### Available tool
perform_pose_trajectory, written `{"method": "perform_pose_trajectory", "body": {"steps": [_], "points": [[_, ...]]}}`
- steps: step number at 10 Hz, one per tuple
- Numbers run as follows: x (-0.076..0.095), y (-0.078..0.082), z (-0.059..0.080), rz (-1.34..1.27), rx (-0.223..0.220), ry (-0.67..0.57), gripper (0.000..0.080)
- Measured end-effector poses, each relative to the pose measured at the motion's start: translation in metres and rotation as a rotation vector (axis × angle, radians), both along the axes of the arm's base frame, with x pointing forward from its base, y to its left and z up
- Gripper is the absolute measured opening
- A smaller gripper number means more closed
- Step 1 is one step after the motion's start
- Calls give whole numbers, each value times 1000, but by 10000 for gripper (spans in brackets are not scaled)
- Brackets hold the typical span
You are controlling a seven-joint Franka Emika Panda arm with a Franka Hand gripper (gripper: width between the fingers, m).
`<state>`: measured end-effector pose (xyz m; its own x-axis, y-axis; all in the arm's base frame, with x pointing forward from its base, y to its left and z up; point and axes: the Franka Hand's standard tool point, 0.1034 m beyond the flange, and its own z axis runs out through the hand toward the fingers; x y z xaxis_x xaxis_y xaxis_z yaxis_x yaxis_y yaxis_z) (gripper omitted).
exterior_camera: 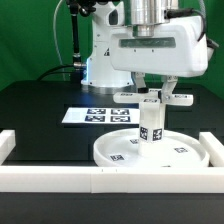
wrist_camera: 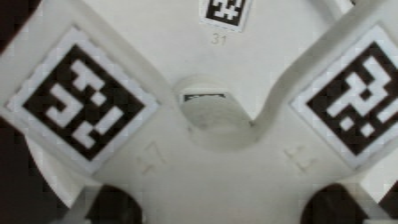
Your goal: Assemble round table
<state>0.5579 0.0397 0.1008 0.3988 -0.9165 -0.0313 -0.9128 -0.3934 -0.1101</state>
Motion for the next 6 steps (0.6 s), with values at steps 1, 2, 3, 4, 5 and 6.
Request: {"method": "perform_pose_trajectory", "body": {"steps": [1,2,3,4,5,6], "points": [[0,0,0,-68,9,4,439],[0,0,0,-208,30,13,439],[0,0,0,-328,45,22,439],[0,0,0,-434,57,31,439],[1,-1,0,-530,70,39,439],[1,0,0,-589,76,41,439]]}}
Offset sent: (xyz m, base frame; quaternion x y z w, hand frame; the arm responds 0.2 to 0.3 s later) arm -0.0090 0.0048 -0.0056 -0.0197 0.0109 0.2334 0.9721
